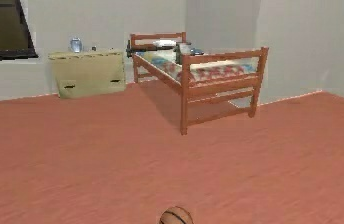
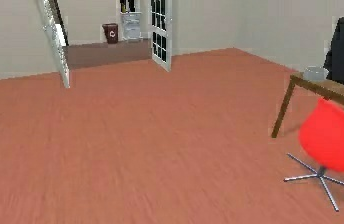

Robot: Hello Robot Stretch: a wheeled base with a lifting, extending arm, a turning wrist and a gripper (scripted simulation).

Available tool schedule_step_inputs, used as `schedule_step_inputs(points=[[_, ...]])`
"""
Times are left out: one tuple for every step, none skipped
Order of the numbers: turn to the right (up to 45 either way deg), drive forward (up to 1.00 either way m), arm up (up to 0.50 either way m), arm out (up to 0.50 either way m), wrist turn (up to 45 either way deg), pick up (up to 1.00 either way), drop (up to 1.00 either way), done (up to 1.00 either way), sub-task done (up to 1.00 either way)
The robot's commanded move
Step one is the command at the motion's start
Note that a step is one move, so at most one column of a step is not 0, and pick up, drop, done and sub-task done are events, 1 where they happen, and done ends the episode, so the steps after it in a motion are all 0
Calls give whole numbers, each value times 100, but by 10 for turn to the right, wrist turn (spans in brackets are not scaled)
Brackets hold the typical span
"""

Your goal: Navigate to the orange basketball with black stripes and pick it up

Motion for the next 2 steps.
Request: schedule_step_inputs(points=[[-450,0,0,0,0,0,0,0,0],[-390,0,0,0,0,0,0,0,0]])
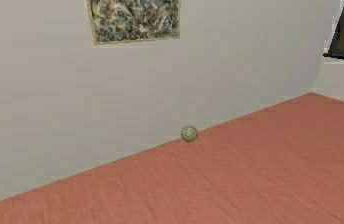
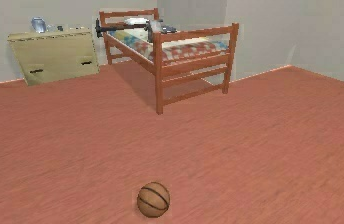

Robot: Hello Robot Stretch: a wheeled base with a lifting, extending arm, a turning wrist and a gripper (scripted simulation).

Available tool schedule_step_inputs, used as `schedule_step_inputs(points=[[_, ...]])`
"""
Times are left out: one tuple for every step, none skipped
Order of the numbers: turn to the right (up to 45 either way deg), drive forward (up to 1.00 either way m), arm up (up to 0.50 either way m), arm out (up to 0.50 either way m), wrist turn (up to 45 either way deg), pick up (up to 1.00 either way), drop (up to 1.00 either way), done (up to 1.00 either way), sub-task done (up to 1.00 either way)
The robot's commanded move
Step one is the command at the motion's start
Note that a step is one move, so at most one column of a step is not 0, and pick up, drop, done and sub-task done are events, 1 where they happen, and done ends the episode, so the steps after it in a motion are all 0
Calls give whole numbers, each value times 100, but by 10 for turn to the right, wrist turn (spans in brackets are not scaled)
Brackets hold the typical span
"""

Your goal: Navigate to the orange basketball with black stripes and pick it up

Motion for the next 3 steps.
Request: schedule_step_inputs(points=[[0,0,20,0,0,0,0,0,0],[0,0,0,50,0,0,0,0,0],[0,0,0,0,450,0,0,0,0]])
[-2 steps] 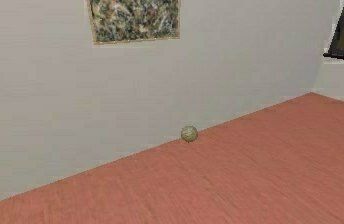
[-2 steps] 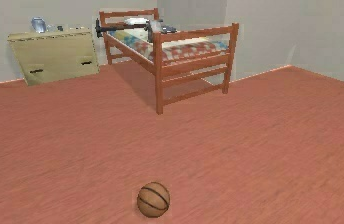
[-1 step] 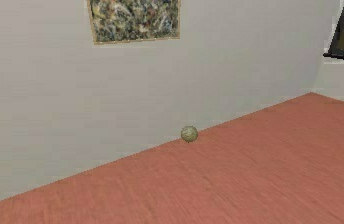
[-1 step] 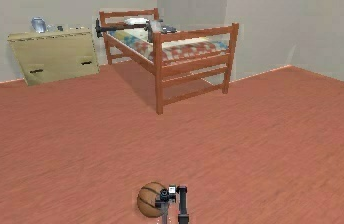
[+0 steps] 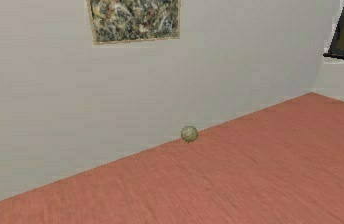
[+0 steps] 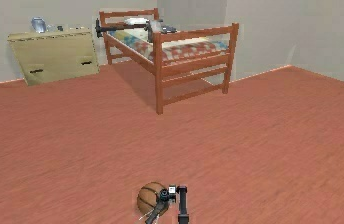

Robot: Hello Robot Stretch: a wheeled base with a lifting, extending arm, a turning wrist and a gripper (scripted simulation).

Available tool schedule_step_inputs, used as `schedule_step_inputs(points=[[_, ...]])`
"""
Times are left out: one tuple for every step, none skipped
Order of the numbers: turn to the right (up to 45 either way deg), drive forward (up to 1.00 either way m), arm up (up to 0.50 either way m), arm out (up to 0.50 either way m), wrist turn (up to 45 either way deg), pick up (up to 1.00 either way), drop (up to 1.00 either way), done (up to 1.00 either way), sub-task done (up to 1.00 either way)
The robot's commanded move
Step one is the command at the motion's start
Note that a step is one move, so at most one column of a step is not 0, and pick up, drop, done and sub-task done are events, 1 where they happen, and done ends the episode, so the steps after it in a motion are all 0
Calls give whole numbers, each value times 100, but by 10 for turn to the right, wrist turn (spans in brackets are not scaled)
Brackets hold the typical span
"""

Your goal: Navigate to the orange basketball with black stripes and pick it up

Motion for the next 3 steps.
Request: schedule_step_inputs(points=[[0,0,0,0,450,0,0,0,0],[0,0,0,0,450,0,0,0,0],[0,0,0,0,240,0,0,0,0]])
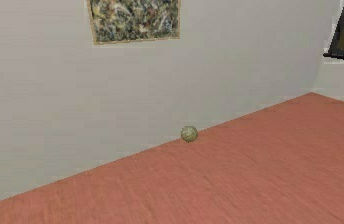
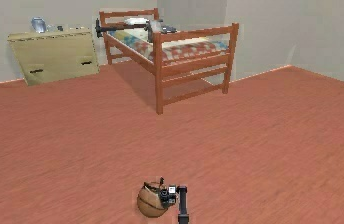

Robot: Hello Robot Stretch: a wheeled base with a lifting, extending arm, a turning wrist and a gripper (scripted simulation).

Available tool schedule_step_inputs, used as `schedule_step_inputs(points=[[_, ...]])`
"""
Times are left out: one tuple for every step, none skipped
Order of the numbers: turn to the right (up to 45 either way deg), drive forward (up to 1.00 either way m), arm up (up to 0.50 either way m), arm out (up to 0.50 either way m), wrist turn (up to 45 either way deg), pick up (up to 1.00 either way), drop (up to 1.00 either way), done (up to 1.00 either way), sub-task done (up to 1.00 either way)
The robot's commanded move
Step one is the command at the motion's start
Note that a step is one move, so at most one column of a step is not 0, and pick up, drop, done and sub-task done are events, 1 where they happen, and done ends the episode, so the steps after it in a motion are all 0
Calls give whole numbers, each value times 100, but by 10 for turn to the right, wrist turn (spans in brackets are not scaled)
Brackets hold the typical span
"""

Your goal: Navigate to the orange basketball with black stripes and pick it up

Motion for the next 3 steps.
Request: schedule_step_inputs(points=[[0,0,-30,0,0,0,0,0,0],[0,0,0,0,0,100,0,0,0],[0,0,10,0,0,0,0,0,0]])
